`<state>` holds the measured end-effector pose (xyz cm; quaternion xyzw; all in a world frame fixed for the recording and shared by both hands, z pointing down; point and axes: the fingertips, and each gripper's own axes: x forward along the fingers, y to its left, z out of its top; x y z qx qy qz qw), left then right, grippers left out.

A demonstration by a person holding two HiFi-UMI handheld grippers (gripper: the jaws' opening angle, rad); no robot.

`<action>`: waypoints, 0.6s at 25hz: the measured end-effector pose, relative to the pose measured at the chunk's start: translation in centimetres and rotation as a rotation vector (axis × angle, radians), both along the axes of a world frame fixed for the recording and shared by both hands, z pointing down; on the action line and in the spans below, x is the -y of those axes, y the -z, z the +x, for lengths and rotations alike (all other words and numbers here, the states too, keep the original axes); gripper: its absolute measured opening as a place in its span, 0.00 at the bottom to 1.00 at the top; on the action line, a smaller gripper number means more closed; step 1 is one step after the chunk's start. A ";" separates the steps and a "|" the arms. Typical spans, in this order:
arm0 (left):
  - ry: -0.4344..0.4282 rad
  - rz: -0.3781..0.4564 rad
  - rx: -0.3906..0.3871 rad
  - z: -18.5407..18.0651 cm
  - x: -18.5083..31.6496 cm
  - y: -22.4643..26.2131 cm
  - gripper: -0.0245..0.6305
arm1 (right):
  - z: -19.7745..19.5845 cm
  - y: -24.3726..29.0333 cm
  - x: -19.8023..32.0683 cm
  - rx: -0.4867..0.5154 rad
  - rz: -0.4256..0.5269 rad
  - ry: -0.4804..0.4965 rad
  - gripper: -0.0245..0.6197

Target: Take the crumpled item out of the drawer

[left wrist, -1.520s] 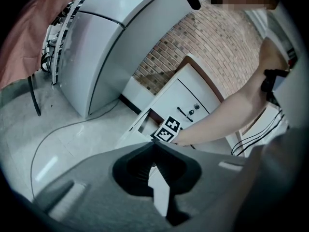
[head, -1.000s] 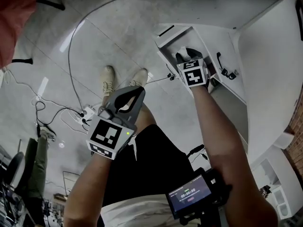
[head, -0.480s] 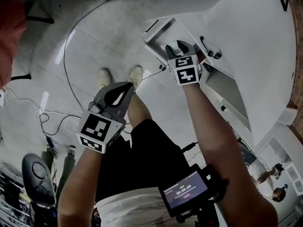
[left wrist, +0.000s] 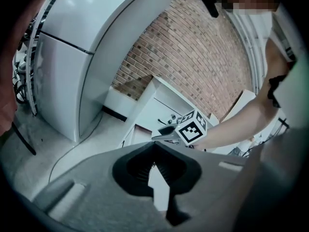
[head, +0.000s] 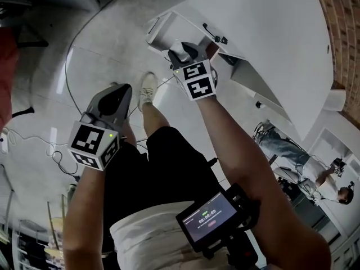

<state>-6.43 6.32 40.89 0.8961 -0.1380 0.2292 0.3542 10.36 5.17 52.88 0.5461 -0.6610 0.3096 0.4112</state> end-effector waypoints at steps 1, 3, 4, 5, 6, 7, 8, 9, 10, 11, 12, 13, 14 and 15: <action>0.000 0.003 0.000 -0.4 0.3 0.2 0.04 | -0.4 0.8 -0.2 0.005 0.006 -0.006 0.30; -0.001 0.007 0.002 -1.1 0.9 0.6 0.04 | -1.2 2.5 -0.4 0.019 0.023 -0.021 0.30; -0.002 0.011 0.003 -1.4 1.1 0.9 0.04 | -1.6 3.4 -0.4 0.025 0.033 -0.028 0.30; -0.003 0.016 0.004 -1.7 1.3 1.2 0.04 | -1.8 4.4 -0.4 0.031 0.044 -0.033 0.30; -0.003 0.020 0.005 -2.0 1.3 1.6 0.04 | -2.0 5.4 -0.4 0.037 0.055 -0.036 0.30; -0.004 0.022 0.008 -2.2 1.1 2.0 0.04 | -2.1 6.4 -0.6 0.042 0.066 -0.040 0.30; -0.006 0.024 0.011 -2.5 0.9 2.4 0.04 | -2.3 7.3 -0.9 0.048 0.077 -0.045 0.30; -0.008 0.026 0.015 -2.8 0.7 2.8 0.04 | -2.4 8.2 -1.1 0.054 0.088 -0.052 0.30; -0.011 0.028 0.018 -3.1 0.5 3.2 0.04 | -2.5 9.0 -1.3 0.060 0.100 -0.058 0.30; -0.013 0.030 0.020 -3.3 0.4 3.6 0.04 | -2.6 9.8 -1.4 0.066 0.113 -0.065 0.30; -0.015 0.031 0.022 -3.5 0.3 4.1 0.04 | -2.7 10.6 -1.5 0.073 0.125 -0.069 0.30; -0.017 0.032 0.023 -3.7 0.2 4.6 0.04 | -2.7 11.4 -1.6 0.077 0.137 -0.073 0.30; -0.018 0.032 0.024 -3.8 0.0 5.0 0.04 | -2.7 12.2 -1.8 0.080 0.148 -0.076 0.30; -0.021 0.035 0.024 -3.8 -0.1 5.6 0.04 | -2.7 12.9 -1.9 0.082 0.156 -0.079 0.30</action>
